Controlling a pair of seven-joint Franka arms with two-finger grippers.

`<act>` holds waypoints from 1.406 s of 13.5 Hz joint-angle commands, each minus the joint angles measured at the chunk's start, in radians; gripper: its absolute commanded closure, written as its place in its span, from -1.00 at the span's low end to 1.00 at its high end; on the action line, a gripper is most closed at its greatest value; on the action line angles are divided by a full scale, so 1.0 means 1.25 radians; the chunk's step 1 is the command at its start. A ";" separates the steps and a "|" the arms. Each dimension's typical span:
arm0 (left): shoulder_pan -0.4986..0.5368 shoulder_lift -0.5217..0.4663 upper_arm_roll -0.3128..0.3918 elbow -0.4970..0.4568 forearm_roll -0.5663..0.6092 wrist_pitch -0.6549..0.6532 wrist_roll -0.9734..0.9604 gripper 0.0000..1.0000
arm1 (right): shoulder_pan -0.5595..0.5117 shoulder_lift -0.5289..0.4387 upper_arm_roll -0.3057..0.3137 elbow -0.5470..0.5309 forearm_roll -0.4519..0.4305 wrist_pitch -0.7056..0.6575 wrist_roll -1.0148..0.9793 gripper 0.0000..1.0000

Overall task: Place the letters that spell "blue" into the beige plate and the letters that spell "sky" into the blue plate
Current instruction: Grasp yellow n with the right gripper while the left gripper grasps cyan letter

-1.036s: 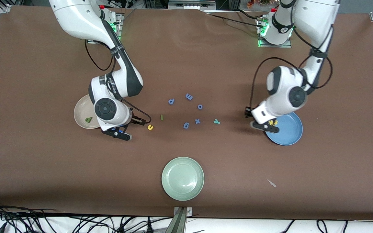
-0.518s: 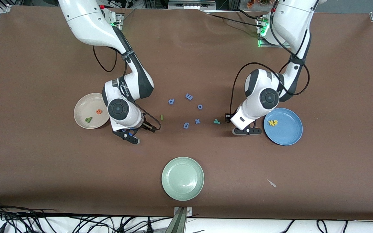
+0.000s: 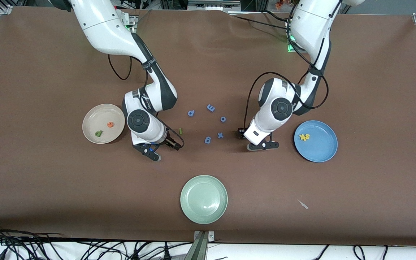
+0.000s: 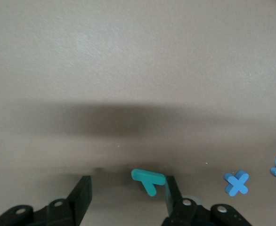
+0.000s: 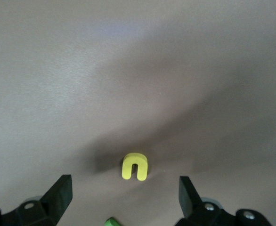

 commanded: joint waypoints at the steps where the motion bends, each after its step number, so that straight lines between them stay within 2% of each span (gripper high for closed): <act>1: -0.025 0.026 0.007 0.017 0.005 0.018 -0.018 -0.44 | 0.002 0.014 -0.001 0.007 0.014 0.012 0.012 -0.98; 2: -0.031 0.031 0.007 0.017 0.008 0.039 -0.023 -0.45 | 0.003 0.014 -0.001 -0.007 0.013 0.028 0.012 -0.96; 7: -0.041 0.041 0.007 0.015 0.015 0.049 -0.022 -0.45 | 0.003 0.014 -0.001 -0.027 0.014 0.041 0.012 -0.21; 9: -0.041 0.042 0.007 0.015 0.016 0.049 -0.022 -0.36 | 0.002 0.014 0.000 -0.028 0.015 0.041 0.009 0.30; 13: -0.041 0.044 0.007 0.014 0.016 0.049 -0.019 -0.10 | 0.002 0.012 0.000 -0.028 0.026 0.038 0.002 1.00; 15: -0.040 0.044 0.008 0.014 0.016 0.049 -0.018 0.07 | -0.003 0.003 -0.003 -0.016 0.019 0.022 -0.015 1.00; 16: -0.040 0.044 0.008 0.013 0.016 0.049 -0.017 0.10 | -0.005 -0.012 -0.006 -0.015 0.015 -0.017 -0.043 1.00; 19: -0.040 0.042 0.007 0.012 0.016 0.049 -0.013 0.24 | -0.015 -0.065 -0.044 -0.024 0.015 -0.140 -0.220 1.00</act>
